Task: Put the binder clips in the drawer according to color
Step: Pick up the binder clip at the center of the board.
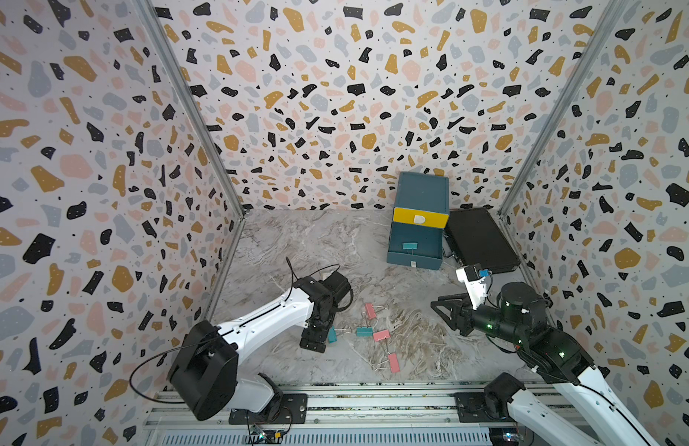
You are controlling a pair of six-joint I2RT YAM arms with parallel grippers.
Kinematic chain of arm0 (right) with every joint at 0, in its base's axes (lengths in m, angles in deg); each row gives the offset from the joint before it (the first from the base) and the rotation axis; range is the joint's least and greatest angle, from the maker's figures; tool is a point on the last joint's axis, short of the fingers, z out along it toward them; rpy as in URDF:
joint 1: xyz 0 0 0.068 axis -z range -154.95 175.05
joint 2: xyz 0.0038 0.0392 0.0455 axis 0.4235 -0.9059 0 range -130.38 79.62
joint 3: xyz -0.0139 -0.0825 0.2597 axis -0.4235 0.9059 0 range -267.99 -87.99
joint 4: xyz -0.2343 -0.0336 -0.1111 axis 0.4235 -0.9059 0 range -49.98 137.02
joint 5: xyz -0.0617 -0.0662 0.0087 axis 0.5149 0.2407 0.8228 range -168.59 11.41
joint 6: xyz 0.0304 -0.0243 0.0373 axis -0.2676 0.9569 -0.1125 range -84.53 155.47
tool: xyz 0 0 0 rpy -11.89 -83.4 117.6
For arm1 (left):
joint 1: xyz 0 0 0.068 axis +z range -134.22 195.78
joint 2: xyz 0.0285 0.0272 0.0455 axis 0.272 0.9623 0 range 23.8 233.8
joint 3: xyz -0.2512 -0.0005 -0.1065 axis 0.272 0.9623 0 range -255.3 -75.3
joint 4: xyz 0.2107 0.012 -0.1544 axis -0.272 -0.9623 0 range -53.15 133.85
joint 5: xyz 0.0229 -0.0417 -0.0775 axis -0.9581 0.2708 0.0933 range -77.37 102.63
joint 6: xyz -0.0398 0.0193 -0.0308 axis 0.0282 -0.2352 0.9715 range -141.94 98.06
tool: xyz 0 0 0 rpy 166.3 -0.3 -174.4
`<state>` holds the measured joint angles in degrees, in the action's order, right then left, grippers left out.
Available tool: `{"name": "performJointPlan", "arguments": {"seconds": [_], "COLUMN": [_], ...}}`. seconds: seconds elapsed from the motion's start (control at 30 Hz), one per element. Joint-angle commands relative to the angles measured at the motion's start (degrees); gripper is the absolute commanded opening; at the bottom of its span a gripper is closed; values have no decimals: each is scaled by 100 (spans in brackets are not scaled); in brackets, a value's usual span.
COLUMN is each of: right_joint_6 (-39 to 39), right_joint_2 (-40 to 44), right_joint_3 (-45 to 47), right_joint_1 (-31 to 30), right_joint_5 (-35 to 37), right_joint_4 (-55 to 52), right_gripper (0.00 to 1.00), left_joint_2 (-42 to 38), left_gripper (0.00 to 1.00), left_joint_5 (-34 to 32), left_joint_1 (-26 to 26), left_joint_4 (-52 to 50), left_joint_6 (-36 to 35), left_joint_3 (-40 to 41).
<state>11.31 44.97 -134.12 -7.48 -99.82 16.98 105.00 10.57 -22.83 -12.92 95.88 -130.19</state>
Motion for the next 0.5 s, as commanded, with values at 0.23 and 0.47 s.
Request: {"name": "performJointPlan", "arguments": {"seconds": [0.23, 0.47], "right_joint_6": [78, 156], "right_joint_2": [240, 226], "right_joint_3": [-287, -258], "right_joint_1": [1, 1], "right_joint_5": [6, -186], "right_joint_4": [-306, -371], "right_gripper": [41, 41], "left_joint_2": [555, 678], "left_gripper": [99, 99], "left_joint_5": [762, 649], "left_joint_1": [284, 282], "left_joint_4": [975, 1228], "left_joint_6": [2520, 2984], "left_joint_3": [240, 319]}}
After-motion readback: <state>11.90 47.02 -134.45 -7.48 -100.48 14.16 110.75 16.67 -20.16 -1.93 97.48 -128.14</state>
